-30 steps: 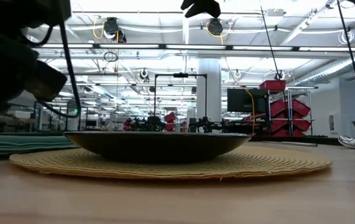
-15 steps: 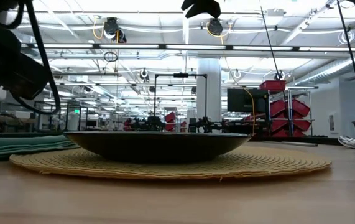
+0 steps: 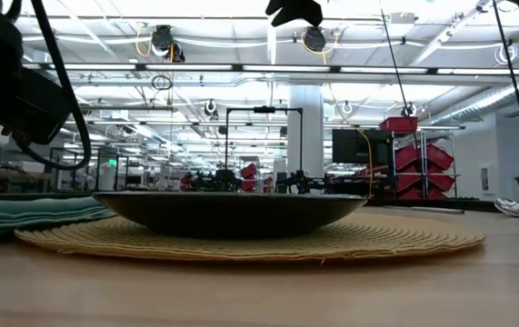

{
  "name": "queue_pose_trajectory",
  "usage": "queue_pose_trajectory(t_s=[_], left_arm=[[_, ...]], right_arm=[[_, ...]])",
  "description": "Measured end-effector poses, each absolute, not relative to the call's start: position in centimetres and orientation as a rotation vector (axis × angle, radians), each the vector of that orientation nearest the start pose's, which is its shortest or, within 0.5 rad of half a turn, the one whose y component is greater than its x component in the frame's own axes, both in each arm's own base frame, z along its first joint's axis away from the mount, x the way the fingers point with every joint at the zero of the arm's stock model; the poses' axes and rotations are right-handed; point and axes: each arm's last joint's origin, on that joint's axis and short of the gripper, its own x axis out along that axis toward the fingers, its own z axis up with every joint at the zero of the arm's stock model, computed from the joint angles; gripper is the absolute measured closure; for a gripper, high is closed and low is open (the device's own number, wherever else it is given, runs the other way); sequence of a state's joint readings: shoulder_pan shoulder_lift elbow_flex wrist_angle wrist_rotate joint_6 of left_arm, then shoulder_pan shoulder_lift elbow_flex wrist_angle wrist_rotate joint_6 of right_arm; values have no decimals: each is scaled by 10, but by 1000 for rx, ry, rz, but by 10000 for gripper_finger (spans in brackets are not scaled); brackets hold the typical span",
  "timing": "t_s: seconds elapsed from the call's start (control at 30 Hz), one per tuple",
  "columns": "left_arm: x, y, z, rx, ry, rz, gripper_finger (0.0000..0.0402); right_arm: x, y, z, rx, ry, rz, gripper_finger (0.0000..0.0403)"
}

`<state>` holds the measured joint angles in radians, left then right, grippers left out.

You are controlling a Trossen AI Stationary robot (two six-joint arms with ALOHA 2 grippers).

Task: Set table place

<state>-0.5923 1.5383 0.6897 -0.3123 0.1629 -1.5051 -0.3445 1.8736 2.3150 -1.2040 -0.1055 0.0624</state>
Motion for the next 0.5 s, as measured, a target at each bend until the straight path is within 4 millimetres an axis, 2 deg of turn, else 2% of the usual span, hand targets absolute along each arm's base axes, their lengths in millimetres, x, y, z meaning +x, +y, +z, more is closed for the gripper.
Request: queue_pose_trajectory(t_s=[0.3,0.5], left_arm=[[205,-142,167,-879,1404,415,257],[210,-142,182,-791,1366,409,257]], right_arm=[[344,-120,448,230,738,-250,261],[344,-120,448,229,737,-250,261]])
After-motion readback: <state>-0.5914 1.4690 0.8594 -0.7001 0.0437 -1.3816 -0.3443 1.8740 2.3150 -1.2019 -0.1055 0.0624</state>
